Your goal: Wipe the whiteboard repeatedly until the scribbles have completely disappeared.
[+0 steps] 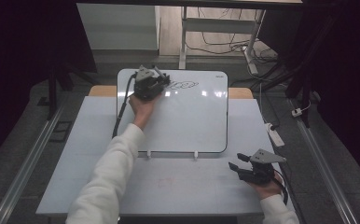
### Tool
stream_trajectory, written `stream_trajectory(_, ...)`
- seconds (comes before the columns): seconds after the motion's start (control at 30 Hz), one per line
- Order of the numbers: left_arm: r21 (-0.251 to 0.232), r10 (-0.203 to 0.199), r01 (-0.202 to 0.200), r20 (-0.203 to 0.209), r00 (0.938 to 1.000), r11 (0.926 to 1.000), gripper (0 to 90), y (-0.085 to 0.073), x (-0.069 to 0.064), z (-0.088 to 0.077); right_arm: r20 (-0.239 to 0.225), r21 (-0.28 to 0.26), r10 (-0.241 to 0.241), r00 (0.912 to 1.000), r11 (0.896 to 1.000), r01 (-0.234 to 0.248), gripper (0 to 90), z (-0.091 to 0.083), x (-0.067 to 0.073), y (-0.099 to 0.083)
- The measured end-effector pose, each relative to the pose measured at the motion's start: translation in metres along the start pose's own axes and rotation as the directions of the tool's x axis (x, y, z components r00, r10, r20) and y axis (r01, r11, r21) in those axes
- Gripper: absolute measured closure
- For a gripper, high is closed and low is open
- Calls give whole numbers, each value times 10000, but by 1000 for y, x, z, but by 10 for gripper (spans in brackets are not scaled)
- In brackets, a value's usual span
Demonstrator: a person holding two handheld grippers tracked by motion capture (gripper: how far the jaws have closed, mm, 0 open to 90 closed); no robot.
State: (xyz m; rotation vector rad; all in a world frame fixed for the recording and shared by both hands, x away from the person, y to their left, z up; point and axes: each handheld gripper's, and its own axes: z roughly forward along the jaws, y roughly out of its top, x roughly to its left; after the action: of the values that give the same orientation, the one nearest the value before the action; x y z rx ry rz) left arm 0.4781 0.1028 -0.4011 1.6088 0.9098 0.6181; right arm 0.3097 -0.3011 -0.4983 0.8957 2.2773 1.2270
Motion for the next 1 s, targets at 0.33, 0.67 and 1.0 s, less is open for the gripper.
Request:
stream_trajectory(0.33, -275, 12, -33, -759, 9971, 9996, 786, 2, 26, -19, -34, -1, 68, 10000, 10000, -68, 451, -1, 0, 0)
stream_trajectory(0.67, -412, 623, -647, -581, 9964, 9971, 787, -3, -1, 0, 32, -16, 54, 10000, 10000, -54, 450, -1, 0, 0)
stream_trajectory(1.0, -579, 379, -381, -57, 9993, 9976, 787, -9, -27, 19, -69, 23, -86, 9999, 10000, 86, 449, 0, 4, 1)
